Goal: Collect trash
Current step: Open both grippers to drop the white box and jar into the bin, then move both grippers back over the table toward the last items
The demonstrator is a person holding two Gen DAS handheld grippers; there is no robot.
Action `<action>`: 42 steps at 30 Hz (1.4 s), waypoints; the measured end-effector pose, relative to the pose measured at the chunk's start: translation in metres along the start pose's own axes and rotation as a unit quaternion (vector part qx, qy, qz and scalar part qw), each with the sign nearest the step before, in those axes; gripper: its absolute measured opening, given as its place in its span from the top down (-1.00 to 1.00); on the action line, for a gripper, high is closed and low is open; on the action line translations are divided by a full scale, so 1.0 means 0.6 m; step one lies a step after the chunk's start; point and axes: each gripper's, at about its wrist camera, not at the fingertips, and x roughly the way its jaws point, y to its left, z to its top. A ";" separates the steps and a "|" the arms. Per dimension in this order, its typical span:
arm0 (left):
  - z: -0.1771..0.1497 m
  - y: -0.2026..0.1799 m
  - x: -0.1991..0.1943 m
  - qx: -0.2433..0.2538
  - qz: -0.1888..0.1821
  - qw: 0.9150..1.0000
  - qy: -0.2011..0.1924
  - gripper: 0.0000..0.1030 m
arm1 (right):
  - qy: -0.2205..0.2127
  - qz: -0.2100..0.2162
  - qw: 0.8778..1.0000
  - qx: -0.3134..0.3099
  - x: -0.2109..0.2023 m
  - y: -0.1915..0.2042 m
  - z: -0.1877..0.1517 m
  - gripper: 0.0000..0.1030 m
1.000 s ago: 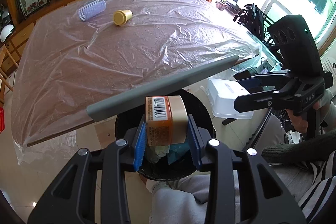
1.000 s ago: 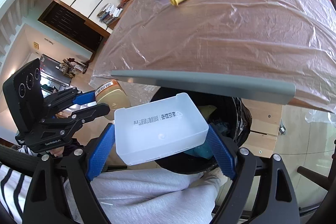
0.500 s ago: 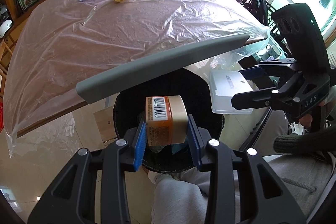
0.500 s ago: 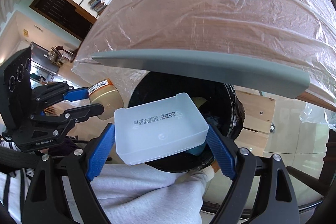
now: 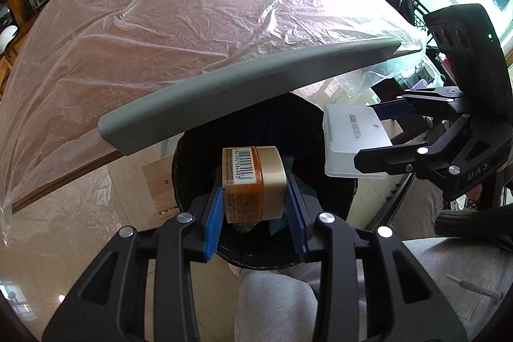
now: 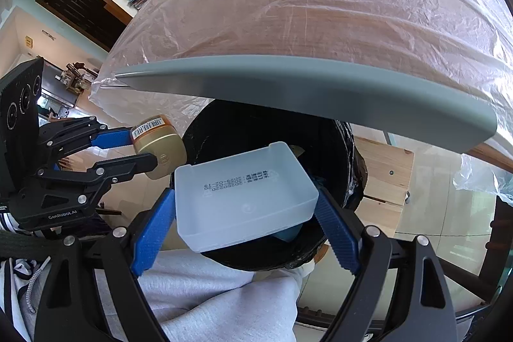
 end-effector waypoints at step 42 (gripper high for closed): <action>0.375 0.240 -0.032 0.002 0.101 0.988 -0.113 -0.94 | -0.152 -0.100 0.977 -0.109 -0.041 0.052 0.329 -0.91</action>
